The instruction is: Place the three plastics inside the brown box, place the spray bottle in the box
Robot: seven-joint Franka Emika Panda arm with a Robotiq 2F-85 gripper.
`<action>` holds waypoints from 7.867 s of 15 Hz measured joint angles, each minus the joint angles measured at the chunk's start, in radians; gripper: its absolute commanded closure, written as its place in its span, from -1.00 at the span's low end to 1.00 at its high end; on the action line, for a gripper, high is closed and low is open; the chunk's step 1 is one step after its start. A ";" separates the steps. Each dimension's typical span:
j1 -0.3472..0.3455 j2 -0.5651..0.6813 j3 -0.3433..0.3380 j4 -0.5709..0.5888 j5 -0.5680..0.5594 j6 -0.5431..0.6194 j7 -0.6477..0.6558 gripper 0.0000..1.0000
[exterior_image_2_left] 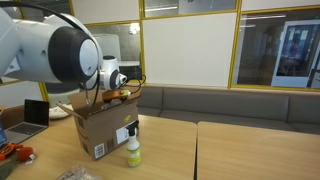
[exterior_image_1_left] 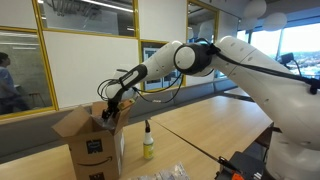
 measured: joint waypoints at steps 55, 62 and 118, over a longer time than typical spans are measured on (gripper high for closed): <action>-0.044 -0.791 -0.233 -1.256 -0.212 0.025 0.633 -1.00; -0.082 -0.709 -0.249 -1.360 -0.132 0.311 0.607 -1.00; -0.384 -0.122 0.003 -1.176 0.181 0.597 0.274 0.75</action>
